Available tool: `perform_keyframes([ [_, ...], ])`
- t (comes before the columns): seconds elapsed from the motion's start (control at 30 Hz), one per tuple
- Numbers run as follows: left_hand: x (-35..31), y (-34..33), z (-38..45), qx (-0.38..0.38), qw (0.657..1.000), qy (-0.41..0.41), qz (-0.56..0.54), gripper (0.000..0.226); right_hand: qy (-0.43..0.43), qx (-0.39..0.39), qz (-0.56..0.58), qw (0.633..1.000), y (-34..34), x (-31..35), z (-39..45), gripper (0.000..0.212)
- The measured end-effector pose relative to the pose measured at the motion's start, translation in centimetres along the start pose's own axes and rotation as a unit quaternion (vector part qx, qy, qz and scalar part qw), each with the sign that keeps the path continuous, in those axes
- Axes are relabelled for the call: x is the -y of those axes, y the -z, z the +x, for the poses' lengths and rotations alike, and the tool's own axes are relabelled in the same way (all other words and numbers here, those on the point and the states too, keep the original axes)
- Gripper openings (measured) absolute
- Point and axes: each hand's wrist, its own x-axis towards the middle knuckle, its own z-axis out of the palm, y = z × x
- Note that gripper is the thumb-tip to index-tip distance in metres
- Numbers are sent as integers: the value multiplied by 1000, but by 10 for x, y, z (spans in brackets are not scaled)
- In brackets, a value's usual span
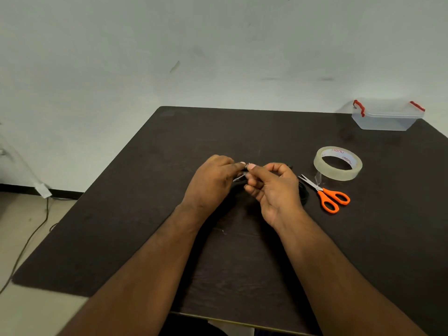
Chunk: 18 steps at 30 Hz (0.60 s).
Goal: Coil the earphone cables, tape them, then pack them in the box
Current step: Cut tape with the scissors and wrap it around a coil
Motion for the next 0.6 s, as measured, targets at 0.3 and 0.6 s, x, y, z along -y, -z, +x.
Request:
perform_keyframes([
  [0.3, 1, -3, -6, -98, 984, 103, -111, 20, 192, 83, -157, 965, 11, 21, 6, 18],
  [0.6, -4, -3, -5, -98, 955, 136, -243, 16, 184, 209, -209, 937, 14, 13, 13, 40],
])
